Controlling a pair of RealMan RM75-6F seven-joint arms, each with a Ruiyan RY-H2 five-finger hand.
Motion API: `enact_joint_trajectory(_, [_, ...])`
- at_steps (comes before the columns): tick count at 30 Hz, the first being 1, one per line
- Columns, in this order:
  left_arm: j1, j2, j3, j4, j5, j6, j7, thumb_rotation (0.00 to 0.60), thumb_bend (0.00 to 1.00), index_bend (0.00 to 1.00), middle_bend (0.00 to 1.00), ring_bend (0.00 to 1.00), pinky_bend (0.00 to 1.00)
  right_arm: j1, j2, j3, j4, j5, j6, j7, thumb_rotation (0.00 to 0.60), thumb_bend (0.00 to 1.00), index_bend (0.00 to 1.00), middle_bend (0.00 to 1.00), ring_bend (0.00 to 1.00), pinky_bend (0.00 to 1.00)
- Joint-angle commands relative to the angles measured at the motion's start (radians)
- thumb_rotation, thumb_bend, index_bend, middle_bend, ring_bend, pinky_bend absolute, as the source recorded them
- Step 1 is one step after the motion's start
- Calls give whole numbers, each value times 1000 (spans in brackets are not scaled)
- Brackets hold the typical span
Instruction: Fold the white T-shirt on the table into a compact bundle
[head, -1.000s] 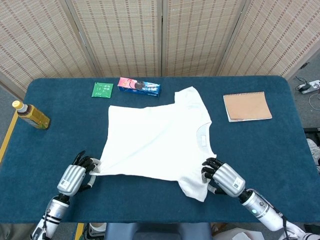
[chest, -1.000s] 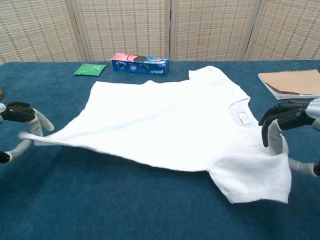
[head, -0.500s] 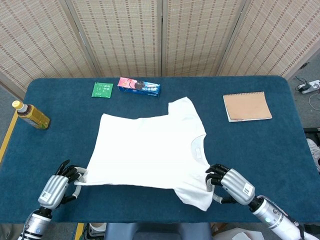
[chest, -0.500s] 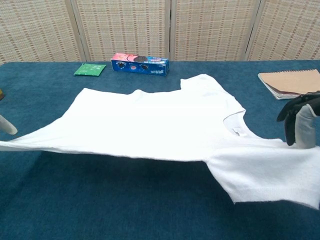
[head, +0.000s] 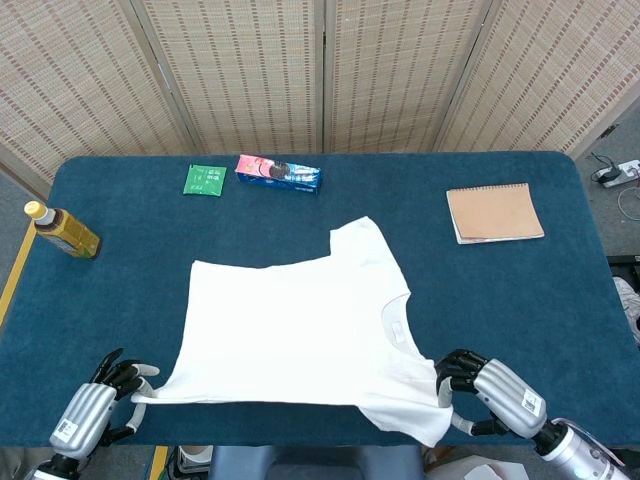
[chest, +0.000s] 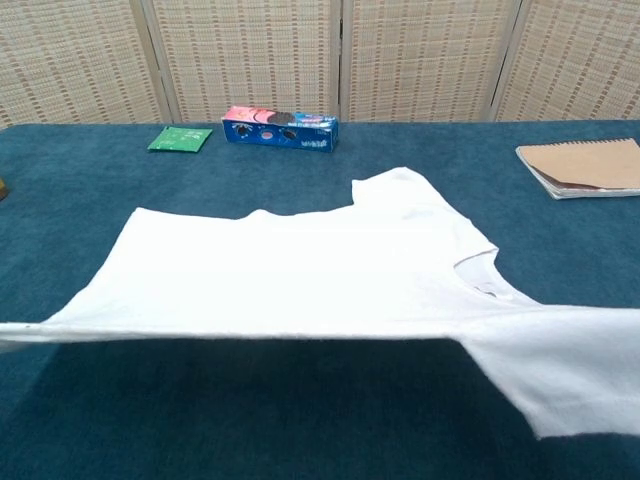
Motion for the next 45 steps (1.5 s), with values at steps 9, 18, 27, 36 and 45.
enact_joint_trajectory(9, [55, 73, 68, -61, 83, 27, 21, 600, 559, 684, 310, 200, 2, -49, 116, -69, -71, -54, 34, 59, 600, 567, 812, 495, 273, 224])
enact_joint_trajectory(18, [82, 123, 107, -77, 121, 19, 24, 600, 560, 691, 310, 200, 2, -72, 168, -92, -120, -97, 36, 77, 600, 587, 831, 510, 278, 229])
enact_joint_trajectory(27, [69, 108, 47, -69, 56, -21, 31, 600, 559, 687, 310, 200, 2, -75, 128, -40, -123, -57, -20, 35, 600, 591, 832, 512, 278, 231])
enact_joint_trajectory(36, [-18, 53, -66, -25, -82, -170, 117, 600, 559, 680, 310, 198, 2, -85, 34, 47, -129, 35, -108, -125, 600, 591, 833, 512, 283, 230])
enact_joint_trajectory(45, [-97, -15, -156, 44, -201, -280, 169, 600, 559, 671, 310, 195, 2, -78, -47, 129, -104, 127, -152, -171, 600, 591, 833, 511, 284, 231])
